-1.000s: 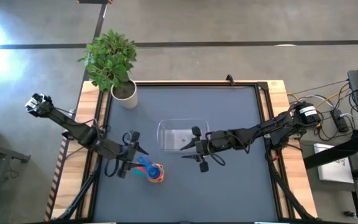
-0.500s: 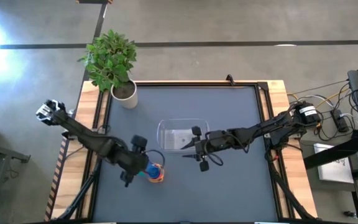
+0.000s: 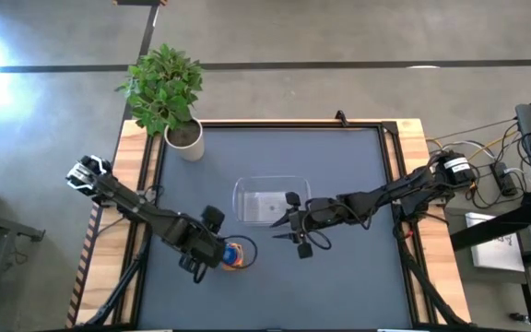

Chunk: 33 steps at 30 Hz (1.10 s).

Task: Nest measuring cups in basket
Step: Stack the blue measuring cup on the orange measuring cup

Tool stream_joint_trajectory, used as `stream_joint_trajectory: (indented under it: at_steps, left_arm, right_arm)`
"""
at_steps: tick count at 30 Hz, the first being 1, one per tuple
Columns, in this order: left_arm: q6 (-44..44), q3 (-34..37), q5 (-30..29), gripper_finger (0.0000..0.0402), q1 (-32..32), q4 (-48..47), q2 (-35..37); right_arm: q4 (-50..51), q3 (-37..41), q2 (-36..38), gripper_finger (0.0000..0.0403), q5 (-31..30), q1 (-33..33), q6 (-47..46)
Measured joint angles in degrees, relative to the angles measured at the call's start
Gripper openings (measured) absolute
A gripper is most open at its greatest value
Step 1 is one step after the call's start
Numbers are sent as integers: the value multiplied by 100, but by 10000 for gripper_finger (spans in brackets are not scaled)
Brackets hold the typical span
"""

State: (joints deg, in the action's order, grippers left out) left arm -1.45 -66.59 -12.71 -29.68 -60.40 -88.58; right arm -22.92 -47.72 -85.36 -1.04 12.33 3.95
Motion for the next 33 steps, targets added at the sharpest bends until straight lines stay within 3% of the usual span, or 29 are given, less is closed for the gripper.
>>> stream_joint_trajectory:
  at_steps: [7,15,23,33]
  left_arm:
    - [27,80,6,206,49,87,-26]
    - [-15,92,260,112,74,88,-2]
    - [-164,96,279,112,93,81,126]
    - [-749,193,-142,114,74,252,742]
  right_arm:
    - [-8,0,0,134,-2,38,-34]
    - [-11,0,0,134,-3,40,27]
    - [-13,0,0,134,-4,40,63]
    - [-11,0,0,134,-7,40,63]
